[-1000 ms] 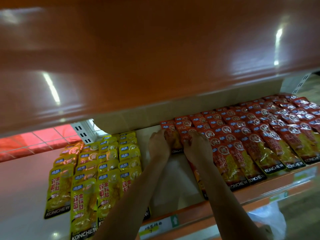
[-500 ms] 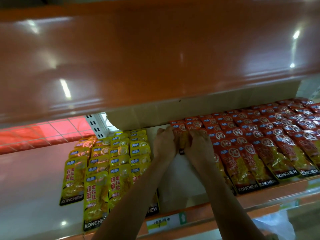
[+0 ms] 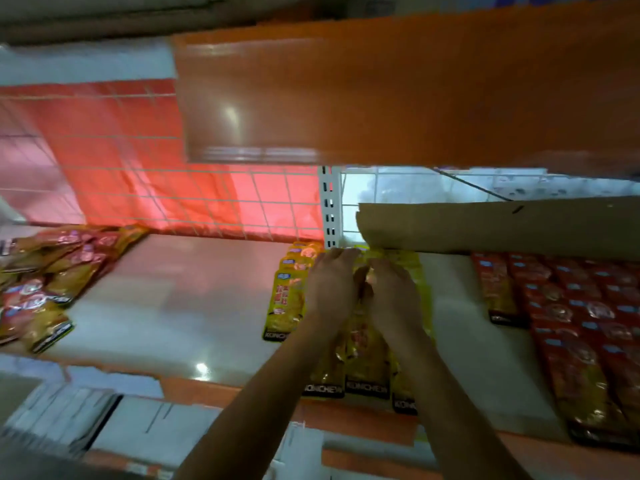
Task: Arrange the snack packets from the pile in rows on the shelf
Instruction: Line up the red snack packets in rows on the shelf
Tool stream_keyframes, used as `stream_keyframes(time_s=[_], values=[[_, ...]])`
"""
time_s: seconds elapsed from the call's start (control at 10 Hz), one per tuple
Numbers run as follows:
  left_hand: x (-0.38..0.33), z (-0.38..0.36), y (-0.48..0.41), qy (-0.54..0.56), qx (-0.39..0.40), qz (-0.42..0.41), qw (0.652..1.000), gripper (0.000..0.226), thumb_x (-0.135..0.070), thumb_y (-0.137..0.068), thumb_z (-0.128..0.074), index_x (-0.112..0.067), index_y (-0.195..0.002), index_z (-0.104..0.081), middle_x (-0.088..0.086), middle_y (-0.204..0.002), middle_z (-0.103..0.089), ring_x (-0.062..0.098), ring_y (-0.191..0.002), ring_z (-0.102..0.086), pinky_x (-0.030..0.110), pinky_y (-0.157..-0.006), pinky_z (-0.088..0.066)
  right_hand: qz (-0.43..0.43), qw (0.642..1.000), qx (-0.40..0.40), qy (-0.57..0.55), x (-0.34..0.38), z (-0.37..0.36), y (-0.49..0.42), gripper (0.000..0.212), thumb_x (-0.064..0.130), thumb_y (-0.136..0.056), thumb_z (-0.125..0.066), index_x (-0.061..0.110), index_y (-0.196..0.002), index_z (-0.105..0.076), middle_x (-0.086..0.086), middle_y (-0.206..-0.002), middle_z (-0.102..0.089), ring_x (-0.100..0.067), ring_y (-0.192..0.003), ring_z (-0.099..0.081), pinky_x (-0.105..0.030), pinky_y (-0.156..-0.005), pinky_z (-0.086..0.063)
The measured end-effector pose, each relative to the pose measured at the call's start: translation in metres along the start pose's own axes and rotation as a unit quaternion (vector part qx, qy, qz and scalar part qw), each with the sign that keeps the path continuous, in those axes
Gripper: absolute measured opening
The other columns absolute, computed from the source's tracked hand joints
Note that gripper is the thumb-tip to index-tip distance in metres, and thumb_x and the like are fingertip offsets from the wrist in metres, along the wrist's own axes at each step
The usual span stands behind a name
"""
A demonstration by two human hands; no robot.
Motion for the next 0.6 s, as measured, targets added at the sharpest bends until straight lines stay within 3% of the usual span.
stream_keyframes(time_s=[0.3,0.6], values=[[0.155,0.075,0.028,-0.079,-0.031,0.103,0.991,0.046,-0.04,-0.095,-0.05,-0.022,-0.138,-0.049,0.002,-0.139,-0.052,0.026,-0.124,-0.047,0.034,-0.099,-0.039,0.076,0.994,0.073,-0.022,0.134,-0.096,0.009,0.042,0.013,-0.092,-0.053,0.011,-0.133,-0.051,-0.008,-0.133,-0.053,-0.025,-0.122,-0.048,-0.034,-0.104,-0.037],[0.284,0.133,0.049,-0.122,-0.025,0.214,0.969,0.058,-0.046,-0.095,-0.048,-0.017,-0.143,-0.036,0.007,-0.146,-0.04,0.028,-0.132,-0.037,0.041,-0.102,-0.038,0.123,0.985,0.121,-0.016,0.238,-0.191,0.011,0.042,0.021,-0.094,-0.05,0.014,-0.135,-0.049,-0.006,-0.136,-0.052,-0.023,-0.124,-0.048,-0.03,-0.104,-0.038]])
Point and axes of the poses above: each hand's wrist, its own y-axis away from the middle knuckle, its own z-axis out of the back of the hand, x = y × z, the point moved 1 cm from there along -y, towards the middle knuckle
